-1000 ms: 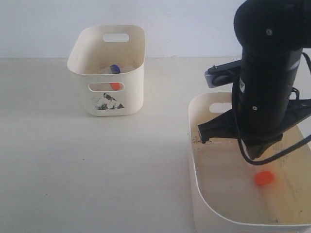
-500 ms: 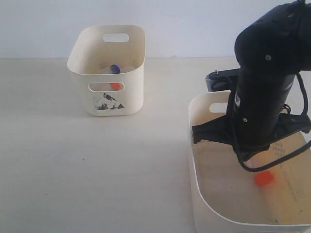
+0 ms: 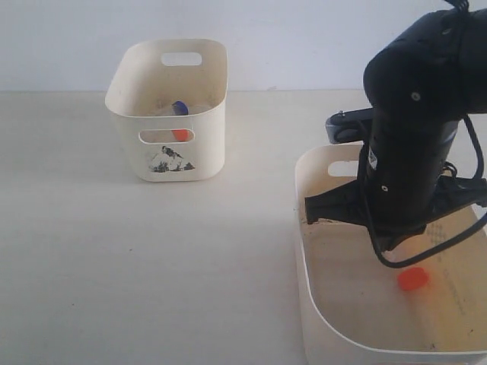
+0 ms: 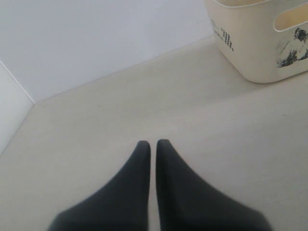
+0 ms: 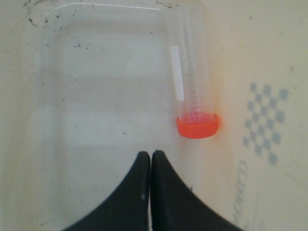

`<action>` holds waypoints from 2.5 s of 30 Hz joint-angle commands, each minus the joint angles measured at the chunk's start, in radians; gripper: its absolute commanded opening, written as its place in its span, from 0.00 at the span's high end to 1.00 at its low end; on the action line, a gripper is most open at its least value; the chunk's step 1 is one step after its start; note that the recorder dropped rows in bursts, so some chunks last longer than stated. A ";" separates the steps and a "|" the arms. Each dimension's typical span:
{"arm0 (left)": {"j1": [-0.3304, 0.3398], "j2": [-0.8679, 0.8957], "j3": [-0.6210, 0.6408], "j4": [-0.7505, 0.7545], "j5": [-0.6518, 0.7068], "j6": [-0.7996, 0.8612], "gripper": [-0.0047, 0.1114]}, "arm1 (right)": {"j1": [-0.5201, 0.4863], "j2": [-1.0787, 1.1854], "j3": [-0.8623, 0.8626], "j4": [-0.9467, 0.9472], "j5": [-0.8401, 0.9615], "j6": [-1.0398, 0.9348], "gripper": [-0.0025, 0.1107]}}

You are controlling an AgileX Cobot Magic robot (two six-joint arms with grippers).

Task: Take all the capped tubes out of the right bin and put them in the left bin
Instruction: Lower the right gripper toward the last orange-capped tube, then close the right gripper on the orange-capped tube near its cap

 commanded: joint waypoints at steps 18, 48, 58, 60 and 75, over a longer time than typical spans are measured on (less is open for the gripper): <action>-0.005 0.000 -0.004 -0.003 -0.003 -0.010 0.92 | -0.008 0.159 0.005 -0.051 0.045 0.007 0.98; -0.005 0.000 -0.004 -0.003 -0.003 -0.010 0.92 | -0.006 0.182 0.002 -0.149 0.020 -0.052 0.73; -0.005 0.000 -0.004 -0.003 -0.003 -0.010 0.92 | -0.006 0.182 0.002 -0.143 -0.024 -0.041 0.41; -0.005 0.000 -0.004 -0.003 -0.003 -0.010 0.92 | -0.006 0.182 0.002 -0.147 -0.026 -0.041 0.41; -0.005 0.000 -0.004 -0.003 -0.003 -0.010 0.92 | -0.008 0.305 0.002 -0.179 -0.019 0.036 0.41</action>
